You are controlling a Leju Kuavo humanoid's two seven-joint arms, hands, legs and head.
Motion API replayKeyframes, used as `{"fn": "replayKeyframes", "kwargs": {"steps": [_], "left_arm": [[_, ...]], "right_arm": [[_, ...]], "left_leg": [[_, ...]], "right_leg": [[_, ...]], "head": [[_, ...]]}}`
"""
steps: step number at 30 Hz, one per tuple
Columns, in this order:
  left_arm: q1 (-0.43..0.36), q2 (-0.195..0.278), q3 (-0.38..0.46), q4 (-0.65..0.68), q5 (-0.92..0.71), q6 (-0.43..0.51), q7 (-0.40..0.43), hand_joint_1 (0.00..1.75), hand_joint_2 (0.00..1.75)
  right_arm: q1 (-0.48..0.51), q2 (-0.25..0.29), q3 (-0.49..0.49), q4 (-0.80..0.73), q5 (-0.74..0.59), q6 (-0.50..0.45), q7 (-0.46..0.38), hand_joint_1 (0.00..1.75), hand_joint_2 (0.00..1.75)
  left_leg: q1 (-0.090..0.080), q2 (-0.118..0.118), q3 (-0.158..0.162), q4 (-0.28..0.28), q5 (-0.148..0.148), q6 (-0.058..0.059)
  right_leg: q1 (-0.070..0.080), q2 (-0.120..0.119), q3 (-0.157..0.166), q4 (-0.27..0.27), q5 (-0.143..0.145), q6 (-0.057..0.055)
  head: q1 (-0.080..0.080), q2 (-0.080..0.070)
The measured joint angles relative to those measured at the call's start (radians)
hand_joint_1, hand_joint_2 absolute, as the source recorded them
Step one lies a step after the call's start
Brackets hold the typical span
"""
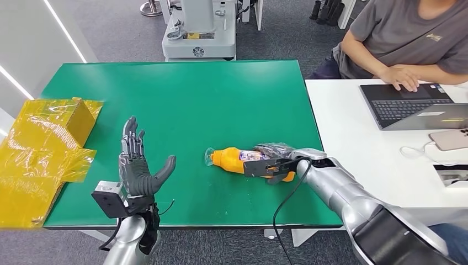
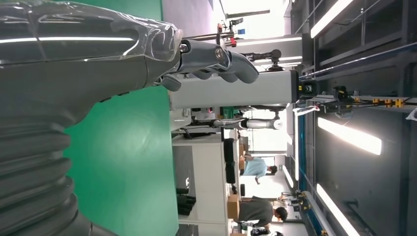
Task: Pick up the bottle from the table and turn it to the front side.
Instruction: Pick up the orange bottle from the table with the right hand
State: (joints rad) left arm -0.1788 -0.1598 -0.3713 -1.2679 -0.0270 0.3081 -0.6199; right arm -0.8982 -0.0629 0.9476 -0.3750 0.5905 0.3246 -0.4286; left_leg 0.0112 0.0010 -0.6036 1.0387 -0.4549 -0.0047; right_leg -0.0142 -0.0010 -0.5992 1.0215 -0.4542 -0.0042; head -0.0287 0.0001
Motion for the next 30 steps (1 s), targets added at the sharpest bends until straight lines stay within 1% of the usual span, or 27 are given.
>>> {"fn": "replayKeyframes", "kwargs": {"steps": [7,8,11,12,19,30], "left_arm": [[-0.002,0.0,0.0,0.012,0.003,0.0,0.0,0.0,1.75],[-0.003,0.0,0.0,0.013,0.003,0.0,0.0,0.0,1.75],[-0.004,0.0,0.0,0.017,0.008,0.001,-0.002,0.0,1.75],[-0.005,0.0,0.0,0.018,0.011,0.003,-0.002,0.0,1.75],[-0.01,0.001,0.0,0.024,0.018,0.005,-0.005,0.0,1.75],[-0.014,0.001,0.0,0.026,0.018,0.005,-0.008,0.0,1.75]], "right_arm": [[0.003,-0.003,0.001,0.0,0.009,-0.016,0.014,0.0,1.75],[0.003,-0.003,0.001,0.0,0.01,-0.019,0.016,0.38,1.75],[0.004,-0.003,0.002,0.0,0.018,-0.039,0.028,1.67,1.75],[0.004,-0.004,0.003,0.0,0.022,-0.047,0.033,1.73,1.75],[0.004,-0.007,0.005,0.002,0.037,-0.088,0.044,1.75,1.75],[0.005,-0.008,0.005,0.004,0.039,-0.102,0.044,1.75,1.75]], "left_leg": [[0.0,0.0,0.0,0.0,0.0,0.0],[0.0,0.0,0.0,0.0,0.0,0.0],[0.0,0.0,0.0,0.001,0.0,0.0],[0.0,0.0,0.0,0.001,0.0,0.0],[0.0,0.0,0.0,0.001,0.0,0.0],[0.0,0.0,0.0,0.001,0.0,0.0]], "right_leg": [[0.0,0.0,0.001,0.0,0.0,0.0],[0.0,0.0,0.001,0.0,0.0,0.0],[0.0,0.0,0.001,0.0,0.0,0.0],[0.0,0.0,0.001,0.0,0.001,0.001],[0.0,0.0,0.001,0.0,0.001,0.001],[0.0,0.0,0.0,0.0,0.001,0.001]], "head": [[0.0,0.0],[0.0,0.0],[0.0,0.0],[0.0,0.0],[0.0,0.0],[0.0,0.0]]}}
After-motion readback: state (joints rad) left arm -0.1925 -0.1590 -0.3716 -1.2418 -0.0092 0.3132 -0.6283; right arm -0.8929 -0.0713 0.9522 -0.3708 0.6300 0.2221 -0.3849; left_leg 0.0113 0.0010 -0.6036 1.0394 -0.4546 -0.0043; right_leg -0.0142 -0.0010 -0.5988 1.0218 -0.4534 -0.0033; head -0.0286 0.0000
